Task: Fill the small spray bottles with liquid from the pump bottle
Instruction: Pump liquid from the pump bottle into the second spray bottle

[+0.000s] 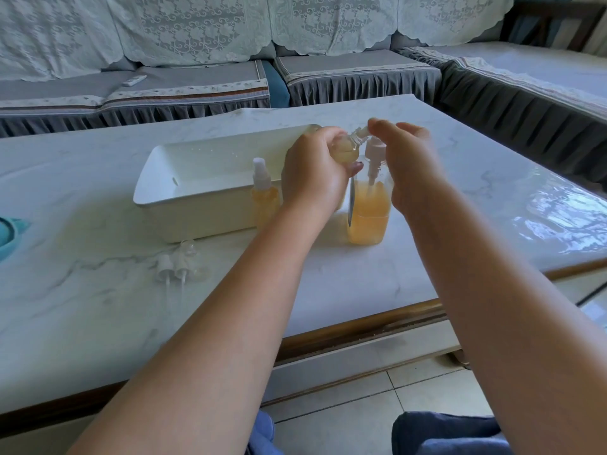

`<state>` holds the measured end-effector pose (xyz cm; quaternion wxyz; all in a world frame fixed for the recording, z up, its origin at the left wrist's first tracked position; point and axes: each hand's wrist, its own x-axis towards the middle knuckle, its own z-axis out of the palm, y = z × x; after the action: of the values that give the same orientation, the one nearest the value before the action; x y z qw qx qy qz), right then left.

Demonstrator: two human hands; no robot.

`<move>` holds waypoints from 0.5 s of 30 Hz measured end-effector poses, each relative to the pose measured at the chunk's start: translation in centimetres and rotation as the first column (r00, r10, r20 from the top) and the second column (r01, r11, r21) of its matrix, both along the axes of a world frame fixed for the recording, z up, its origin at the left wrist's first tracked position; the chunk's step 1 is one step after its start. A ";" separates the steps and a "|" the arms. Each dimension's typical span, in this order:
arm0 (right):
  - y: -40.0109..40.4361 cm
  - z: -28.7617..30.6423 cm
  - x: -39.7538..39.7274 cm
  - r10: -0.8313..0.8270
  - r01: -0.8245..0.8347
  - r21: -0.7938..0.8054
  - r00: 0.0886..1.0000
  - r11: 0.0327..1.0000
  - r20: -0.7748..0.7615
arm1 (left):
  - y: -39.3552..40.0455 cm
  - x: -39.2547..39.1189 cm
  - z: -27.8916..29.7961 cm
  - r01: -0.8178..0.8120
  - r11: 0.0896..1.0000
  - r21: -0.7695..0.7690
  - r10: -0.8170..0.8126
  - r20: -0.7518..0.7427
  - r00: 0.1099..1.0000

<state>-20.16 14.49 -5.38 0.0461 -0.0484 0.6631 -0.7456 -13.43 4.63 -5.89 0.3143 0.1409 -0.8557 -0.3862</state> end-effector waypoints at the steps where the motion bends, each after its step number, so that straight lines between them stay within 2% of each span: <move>1: 0.0 -0.1 -0.1 -0.017 0.017 0.003 1.000 1.000 0.006 | 0.0 0.0 -0.1 0.003 1.000 0.001 -0.003 0.004 1.000; 7: 0.3 0.3 0.2 0.084 -0.084 0.046 0.996 0.995 0.006 | 0.0 0.0 0.5 0.013 0.999 0.053 -0.011 -0.047 0.999; 15: 0.3 0.5 0.6 0.126 -0.126 0.062 0.992 0.990 0.012 | 0.1 0.0 0.7 0.010 0.999 0.043 -0.007 -0.052 0.999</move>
<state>-19.57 14.76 -4.89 0.0972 -0.0857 0.6815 -0.7203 -13.39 4.74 -5.22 0.3317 0.1339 -0.8392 -0.4096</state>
